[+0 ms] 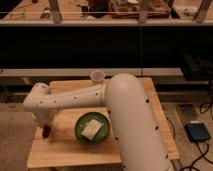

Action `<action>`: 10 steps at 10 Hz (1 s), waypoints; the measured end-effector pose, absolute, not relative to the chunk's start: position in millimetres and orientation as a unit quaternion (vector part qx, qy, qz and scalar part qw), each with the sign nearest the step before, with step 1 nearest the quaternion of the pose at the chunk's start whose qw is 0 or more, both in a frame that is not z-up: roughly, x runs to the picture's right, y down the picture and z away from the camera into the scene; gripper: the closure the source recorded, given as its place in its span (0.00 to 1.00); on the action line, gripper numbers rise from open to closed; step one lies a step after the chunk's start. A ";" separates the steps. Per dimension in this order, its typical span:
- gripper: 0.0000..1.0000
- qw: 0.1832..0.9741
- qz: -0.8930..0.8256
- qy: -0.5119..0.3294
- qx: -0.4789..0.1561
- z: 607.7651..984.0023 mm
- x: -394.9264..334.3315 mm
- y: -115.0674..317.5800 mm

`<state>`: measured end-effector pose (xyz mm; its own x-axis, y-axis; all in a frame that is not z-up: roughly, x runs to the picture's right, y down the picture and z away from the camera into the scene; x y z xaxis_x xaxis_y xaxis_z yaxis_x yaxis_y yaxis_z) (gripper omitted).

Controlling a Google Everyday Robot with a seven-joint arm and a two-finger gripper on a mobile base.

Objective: Drag the pepper across the table

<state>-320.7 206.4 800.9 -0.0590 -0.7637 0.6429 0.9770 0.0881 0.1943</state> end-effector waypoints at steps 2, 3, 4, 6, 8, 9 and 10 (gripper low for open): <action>1.00 0.668 -0.645 -0.334 -0.164 817.3 -317.7 226.7; 1.00 0.666 -0.647 -0.334 -0.160 818.4 -317.6 228.0; 1.00 0.665 -0.648 -0.334 -0.162 817.2 -314.9 227.9; 1.00 0.661 -0.651 -0.333 -0.166 813.4 -312.8 229.0; 1.00 0.659 -0.653 -0.333 -0.169 811.1 -310.0 230.8; 1.00 0.659 -0.654 -0.332 -0.169 810.6 -310.0 230.1; 1.00 0.659 -0.653 -0.332 -0.169 810.8 -309.8 229.8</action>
